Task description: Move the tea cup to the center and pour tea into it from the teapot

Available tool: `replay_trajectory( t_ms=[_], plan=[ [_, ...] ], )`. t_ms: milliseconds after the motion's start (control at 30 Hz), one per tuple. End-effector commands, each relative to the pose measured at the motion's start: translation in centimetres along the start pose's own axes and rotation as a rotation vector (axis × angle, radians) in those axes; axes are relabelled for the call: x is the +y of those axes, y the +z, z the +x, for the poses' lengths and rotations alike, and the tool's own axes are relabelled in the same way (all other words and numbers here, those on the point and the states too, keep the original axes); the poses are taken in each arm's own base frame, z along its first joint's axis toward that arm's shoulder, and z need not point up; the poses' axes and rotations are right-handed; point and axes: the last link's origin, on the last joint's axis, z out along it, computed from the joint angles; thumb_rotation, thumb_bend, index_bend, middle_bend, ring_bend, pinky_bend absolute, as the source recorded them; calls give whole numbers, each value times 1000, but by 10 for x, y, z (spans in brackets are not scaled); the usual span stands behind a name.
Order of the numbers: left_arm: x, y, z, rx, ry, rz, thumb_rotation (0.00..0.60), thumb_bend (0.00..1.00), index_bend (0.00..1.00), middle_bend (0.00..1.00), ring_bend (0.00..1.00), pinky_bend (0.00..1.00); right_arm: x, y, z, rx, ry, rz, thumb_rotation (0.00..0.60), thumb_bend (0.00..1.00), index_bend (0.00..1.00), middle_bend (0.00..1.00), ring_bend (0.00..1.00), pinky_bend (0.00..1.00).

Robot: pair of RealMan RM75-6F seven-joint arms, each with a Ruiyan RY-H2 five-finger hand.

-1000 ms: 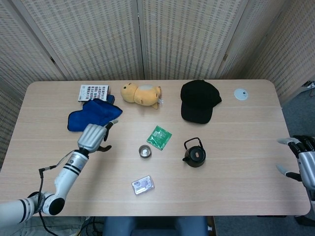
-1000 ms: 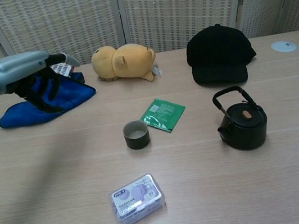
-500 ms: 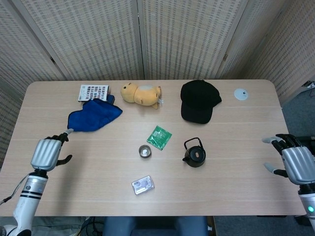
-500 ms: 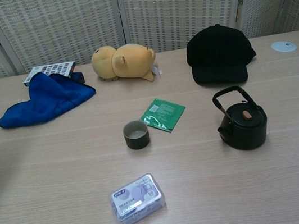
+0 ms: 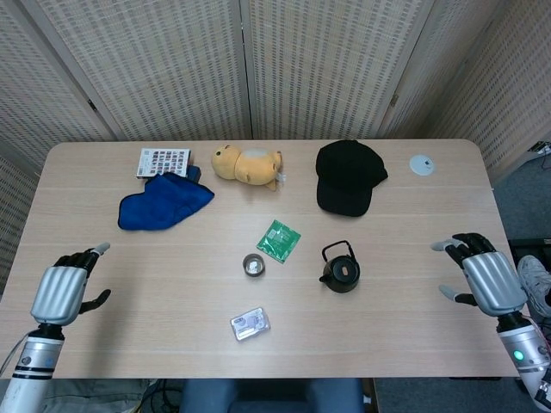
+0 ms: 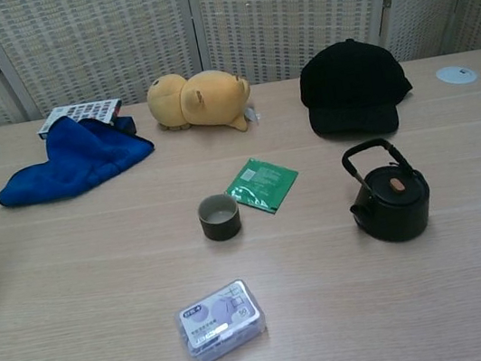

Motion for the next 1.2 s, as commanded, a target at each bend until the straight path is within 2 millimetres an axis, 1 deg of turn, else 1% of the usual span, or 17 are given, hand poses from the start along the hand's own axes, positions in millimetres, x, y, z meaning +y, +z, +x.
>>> replay_trajectory(
  t_ms=[33, 167, 267, 500, 700, 867, 900, 967, 1000, 1067, 1200],
  plan=[
    [-2, -2, -1, -7, 7, 6, 600, 221, 173, 276, 324, 328, -8, 8, -3, -20, 1, 22, 600, 58, 319, 340, 209, 218],
    [-2, -5, -1, -7, 6, 4, 600, 221, 178, 276, 324, 328, -19, 22, -8, -61, 2, 62, 600, 53, 319, 340, 209, 218],
    [-2, -5, -1, -8, 0, 1, 600, 221, 183, 276, 325, 328, -28, 36, -12, -83, -1, 89, 600, 54, 331, 340, 210, 218],
    [-3, -6, -1, -3, -4, -5, 600, 221, 201, 276, 324, 326, -55, 74, -25, -149, 3, 179, 600, 56, 376, 337, 202, 218],
    [-5, -8, -1, -3, -4, 6, 600, 221, 210, 276, 324, 326, -73, 106, -35, -199, -11, 221, 600, 56, 377, 334, 199, 218],
    [-6, -10, -1, 1, -5, 11, 600, 221, 215, 276, 325, 326, -88, 129, -44, -250, -18, 234, 600, 45, 377, 299, 157, 217],
    [-7, -11, 0, 2, -4, 11, 600, 221, 217, 276, 324, 326, -90, 133, -45, -257, -20, 239, 600, 57, 377, 293, 147, 216],
    [-7, -11, -1, 4, -4, 12, 600, 221, 218, 276, 324, 326, -96, 141, -47, -272, -33, 249, 600, 104, 377, 284, 133, 203],
    [-8, -11, -1, 4, -5, 12, 600, 221, 219, 276, 325, 326, -98, 144, -48, -276, -41, 254, 600, 143, 377, 280, 126, 189],
    [-8, -12, -1, 3, -6, 13, 600, 221, 220, 276, 325, 326, -103, 152, -51, -283, -58, 261, 600, 182, 377, 278, 117, 170],
    [-10, -13, -3, -3, -6, 21, 600, 221, 221, 276, 324, 326, -113, 164, -55, -279, -69, 271, 600, 214, 377, 278, 108, 130]
  ],
)
